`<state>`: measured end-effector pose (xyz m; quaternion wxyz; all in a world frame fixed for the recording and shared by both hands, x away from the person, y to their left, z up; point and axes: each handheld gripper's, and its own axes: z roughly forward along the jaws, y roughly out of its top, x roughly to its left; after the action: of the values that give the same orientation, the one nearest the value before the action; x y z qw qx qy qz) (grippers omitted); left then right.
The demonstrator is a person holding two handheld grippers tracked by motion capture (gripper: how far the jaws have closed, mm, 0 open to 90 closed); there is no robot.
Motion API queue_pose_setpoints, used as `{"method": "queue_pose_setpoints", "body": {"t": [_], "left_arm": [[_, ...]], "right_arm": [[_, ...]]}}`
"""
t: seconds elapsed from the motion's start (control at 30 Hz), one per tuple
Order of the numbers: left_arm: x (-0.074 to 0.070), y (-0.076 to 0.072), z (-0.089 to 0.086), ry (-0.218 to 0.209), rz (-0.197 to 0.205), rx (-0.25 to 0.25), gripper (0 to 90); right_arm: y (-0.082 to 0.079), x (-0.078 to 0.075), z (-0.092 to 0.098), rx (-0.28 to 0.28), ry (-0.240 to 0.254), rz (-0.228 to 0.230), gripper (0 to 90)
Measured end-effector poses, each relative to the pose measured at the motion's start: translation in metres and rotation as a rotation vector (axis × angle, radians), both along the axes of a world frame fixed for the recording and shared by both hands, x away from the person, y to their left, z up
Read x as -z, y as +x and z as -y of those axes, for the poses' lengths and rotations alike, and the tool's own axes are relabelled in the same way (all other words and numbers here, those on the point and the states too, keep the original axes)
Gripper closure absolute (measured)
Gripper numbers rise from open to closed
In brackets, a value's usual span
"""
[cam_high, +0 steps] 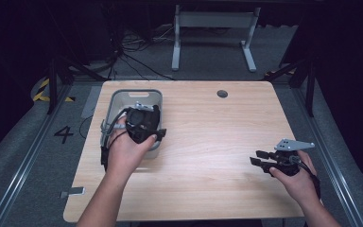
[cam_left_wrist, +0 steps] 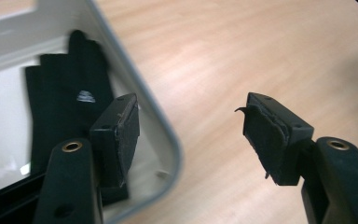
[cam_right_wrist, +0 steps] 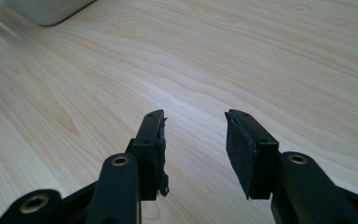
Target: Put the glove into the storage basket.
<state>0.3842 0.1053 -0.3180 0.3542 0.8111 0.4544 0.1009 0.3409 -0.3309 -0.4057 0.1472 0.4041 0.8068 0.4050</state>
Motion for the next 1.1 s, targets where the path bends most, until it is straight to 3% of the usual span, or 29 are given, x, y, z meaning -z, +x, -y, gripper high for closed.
{"method": "queue_pose_setpoints", "body": {"t": [0.27,0.4,0.47,0.53,0.7,0.87,1.1], "left_arm": [[0.018,-0.022,0.026,-0.025,-0.016,0.114,36.6],[0.03,-0.03,0.036,-0.023,0.009,0.153,36.7],[0.039,-0.033,0.039,-0.038,-0.005,0.173,36.9],[0.045,-0.033,0.042,-0.01,-0.028,0.193,37.0],[0.052,-0.03,0.04,-0.034,-0.061,0.185,36.3],[0.055,-0.031,0.04,-0.025,-0.067,0.186,36.2],[0.066,-0.032,0.045,0.014,-0.107,0.239,34.3]], "right_arm": [[0.001,0.006,0.005,-0.01,0.006,-0.014,56.6],[0.0,0.01,0.008,-0.011,0.008,-0.016,56.4],[-0.001,0.013,0.009,-0.004,0.008,-0.019,56.4],[-0.001,0.019,0.009,-0.005,0.003,-0.035,56.5],[-0.002,0.023,0.01,-0.003,-0.002,-0.043,56.1],[-0.003,0.025,0.011,0.0,-0.001,-0.045,55.5],[-0.004,0.027,0.009,-0.008,-0.004,-0.045,55.2]]}}
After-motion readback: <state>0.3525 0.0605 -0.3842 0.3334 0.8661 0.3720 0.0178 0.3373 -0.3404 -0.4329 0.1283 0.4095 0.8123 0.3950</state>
